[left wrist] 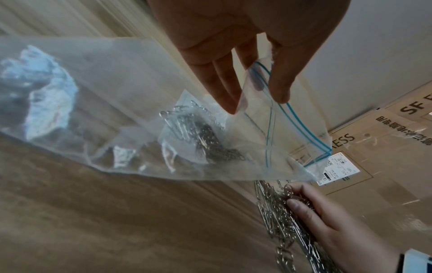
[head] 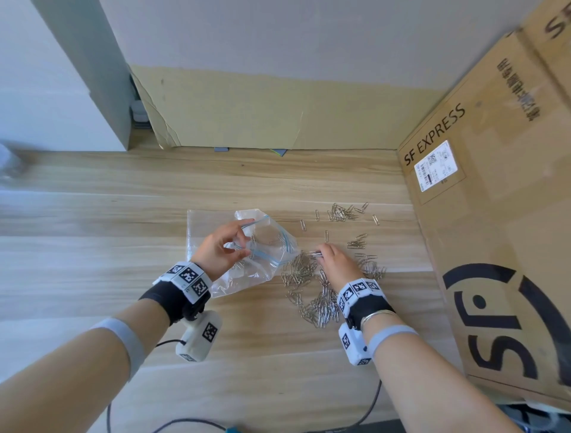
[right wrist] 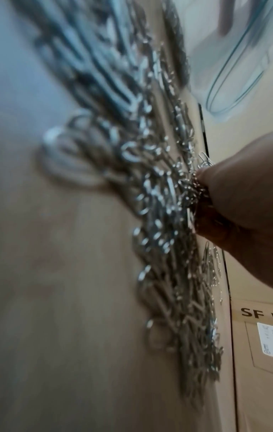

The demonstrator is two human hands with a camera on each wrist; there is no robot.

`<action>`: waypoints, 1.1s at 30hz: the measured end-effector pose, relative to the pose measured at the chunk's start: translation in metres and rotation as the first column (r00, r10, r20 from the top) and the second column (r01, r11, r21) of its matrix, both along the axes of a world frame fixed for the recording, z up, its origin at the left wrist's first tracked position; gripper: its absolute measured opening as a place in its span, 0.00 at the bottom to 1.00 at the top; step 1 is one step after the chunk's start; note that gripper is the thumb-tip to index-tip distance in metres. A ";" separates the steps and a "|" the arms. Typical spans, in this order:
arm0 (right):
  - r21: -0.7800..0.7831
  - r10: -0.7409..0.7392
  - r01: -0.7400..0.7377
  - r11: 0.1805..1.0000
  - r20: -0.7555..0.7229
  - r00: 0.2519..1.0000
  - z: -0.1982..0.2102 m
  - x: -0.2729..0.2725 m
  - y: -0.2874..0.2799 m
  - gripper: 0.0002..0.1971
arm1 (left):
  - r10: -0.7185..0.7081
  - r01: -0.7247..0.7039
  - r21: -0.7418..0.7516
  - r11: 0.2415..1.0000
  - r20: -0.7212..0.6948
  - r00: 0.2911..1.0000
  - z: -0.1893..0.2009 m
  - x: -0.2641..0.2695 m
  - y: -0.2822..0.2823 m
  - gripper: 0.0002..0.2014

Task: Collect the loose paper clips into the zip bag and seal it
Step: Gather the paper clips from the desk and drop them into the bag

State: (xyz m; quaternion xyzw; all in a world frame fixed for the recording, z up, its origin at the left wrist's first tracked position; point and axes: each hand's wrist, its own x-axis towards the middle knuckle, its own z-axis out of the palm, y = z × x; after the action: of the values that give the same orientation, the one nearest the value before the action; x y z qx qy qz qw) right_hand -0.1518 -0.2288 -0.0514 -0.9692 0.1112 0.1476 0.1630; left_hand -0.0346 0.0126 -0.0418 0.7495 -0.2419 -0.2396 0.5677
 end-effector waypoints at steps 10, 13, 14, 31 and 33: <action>0.138 -0.017 -0.010 0.990 0.191 0.981 0.037 0.020 0.007 0.10 | -0.070 0.069 -0.022 0.997 -0.005 0.998 0.007 -0.002 -0.003 0.19; 0.174 0.146 -0.169 0.970 0.135 0.980 0.059 0.041 0.031 0.10 | -0.062 0.062 -0.035 0.997 -0.008 0.998 0.010 -0.002 -0.004 0.18; 0.178 0.192 -0.209 0.962 0.108 0.975 0.062 0.048 0.041 0.11 | -0.060 0.059 -0.043 0.997 -0.009 0.998 0.011 -0.003 -0.005 0.18; 0.442 -0.151 0.104 0.891 0.071 0.986 0.072 0.063 0.019 0.11 | 0.002 -0.003 -0.041 0.999 -0.008 1.000 0.016 -0.007 -0.003 0.18; 0.385 -0.289 0.223 0.896 0.122 0.950 0.058 0.055 -0.013 0.11 | 0.016 -0.017 -0.052 0.998 -0.030 0.999 0.013 -0.006 -0.002 0.15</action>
State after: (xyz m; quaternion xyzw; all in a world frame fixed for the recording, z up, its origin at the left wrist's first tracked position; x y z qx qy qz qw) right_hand -0.0964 -0.2419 0.0069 -0.9075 0.1940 0.0569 0.3681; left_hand -0.0407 0.0103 -0.0288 0.7327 -0.2334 -0.2396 0.5927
